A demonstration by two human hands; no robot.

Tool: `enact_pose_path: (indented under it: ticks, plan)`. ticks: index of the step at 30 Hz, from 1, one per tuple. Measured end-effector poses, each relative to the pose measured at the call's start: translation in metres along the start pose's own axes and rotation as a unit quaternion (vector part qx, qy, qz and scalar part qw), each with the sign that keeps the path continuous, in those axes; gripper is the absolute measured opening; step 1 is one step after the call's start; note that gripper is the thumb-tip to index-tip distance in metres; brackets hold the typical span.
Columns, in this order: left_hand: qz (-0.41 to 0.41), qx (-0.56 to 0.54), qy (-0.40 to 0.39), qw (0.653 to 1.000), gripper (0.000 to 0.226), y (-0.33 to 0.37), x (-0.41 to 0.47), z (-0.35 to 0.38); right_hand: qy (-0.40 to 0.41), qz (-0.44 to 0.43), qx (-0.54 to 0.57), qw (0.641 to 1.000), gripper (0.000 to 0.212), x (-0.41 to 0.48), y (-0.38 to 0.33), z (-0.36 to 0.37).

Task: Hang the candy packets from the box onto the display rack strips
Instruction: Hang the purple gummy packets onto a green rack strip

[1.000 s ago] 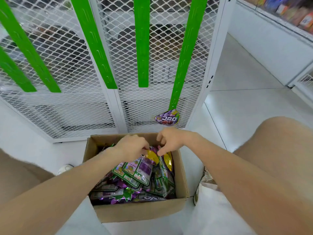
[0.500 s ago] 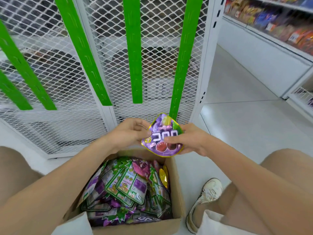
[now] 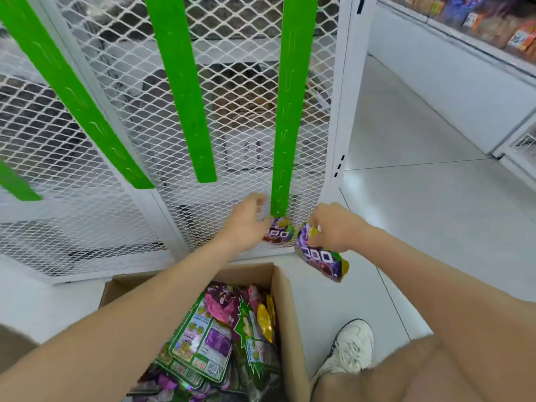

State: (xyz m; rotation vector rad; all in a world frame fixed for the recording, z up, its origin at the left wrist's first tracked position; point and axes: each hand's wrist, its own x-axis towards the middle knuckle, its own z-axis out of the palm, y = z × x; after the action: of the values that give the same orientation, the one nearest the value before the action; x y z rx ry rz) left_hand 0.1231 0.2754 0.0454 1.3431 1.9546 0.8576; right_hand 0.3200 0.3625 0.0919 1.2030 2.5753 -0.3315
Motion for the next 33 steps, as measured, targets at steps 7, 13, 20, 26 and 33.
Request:
enact_pose_path:
  ticks: [7,13,20,26,33]
  plan:
    - [-0.03,-0.078,0.101,0.991,0.022,0.004,0.041,0.038,0.014,-0.033,0.019,0.999,0.035,0.029,-0.002,0.011]
    - [-0.048,-0.106,0.026,0.993,0.045,-0.019,0.024,0.036,0.068,-0.02,0.166,0.984,0.047,0.024,0.0,0.024]
    - [-0.082,-0.192,-0.075,0.975,0.057,-0.027,-0.003,0.008,0.083,-0.028,0.296,0.951,0.052,0.01,-0.022,0.044]
    - [-0.099,-0.246,-0.118,0.957,0.037,-0.022,-0.019,0.003,0.076,-0.019,0.331,0.94,0.046,0.002,-0.036,0.049]
    - [-0.101,-0.229,-0.105,0.962,0.023,-0.024,-0.017,0.003,0.049,0.058,0.363,0.929,0.042,0.008,-0.041,0.056]
